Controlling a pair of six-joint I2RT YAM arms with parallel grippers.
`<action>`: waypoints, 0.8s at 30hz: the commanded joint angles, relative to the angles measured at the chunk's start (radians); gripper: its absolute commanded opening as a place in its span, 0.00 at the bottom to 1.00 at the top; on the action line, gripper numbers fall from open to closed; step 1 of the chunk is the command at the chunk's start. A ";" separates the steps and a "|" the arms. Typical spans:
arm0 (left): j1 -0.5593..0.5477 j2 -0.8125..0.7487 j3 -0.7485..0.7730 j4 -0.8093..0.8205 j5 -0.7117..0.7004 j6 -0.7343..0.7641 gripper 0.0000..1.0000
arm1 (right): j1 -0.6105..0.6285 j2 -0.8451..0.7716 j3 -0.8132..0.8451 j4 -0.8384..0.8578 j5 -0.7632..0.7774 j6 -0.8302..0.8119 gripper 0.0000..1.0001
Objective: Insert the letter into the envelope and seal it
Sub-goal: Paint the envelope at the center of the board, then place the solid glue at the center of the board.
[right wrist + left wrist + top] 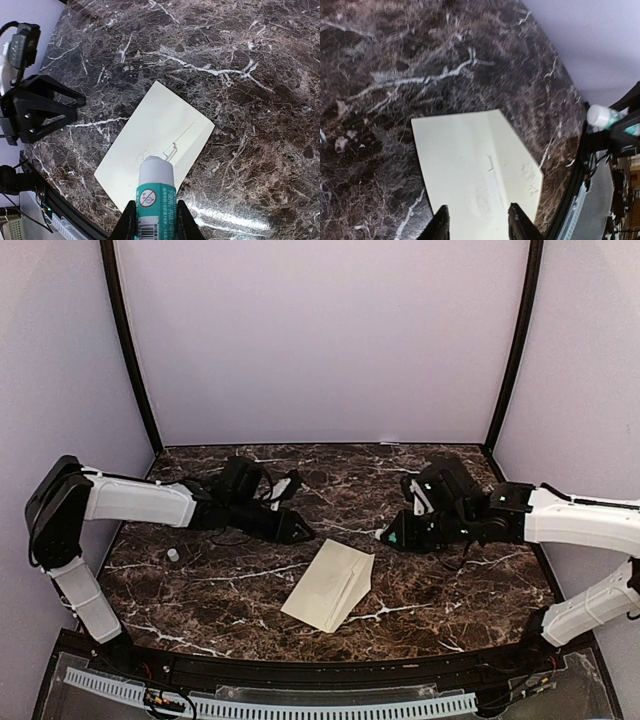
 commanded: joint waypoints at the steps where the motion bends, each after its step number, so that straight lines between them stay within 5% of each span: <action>1: 0.006 -0.226 -0.085 0.149 -0.023 -0.146 0.43 | -0.008 -0.144 -0.093 0.175 -0.023 -0.008 0.00; 9: -0.039 -0.506 -0.188 0.354 0.023 -0.397 0.57 | -0.003 -0.378 -0.293 0.652 -0.251 -0.023 0.00; 14: -0.112 -0.578 -0.110 0.265 -0.042 -0.382 0.63 | 0.018 -0.393 -0.272 0.724 -0.274 -0.069 0.00; 24: -0.250 -0.582 -0.127 0.428 -0.110 -0.520 0.73 | 0.157 -0.289 -0.224 0.964 -0.222 -0.133 0.00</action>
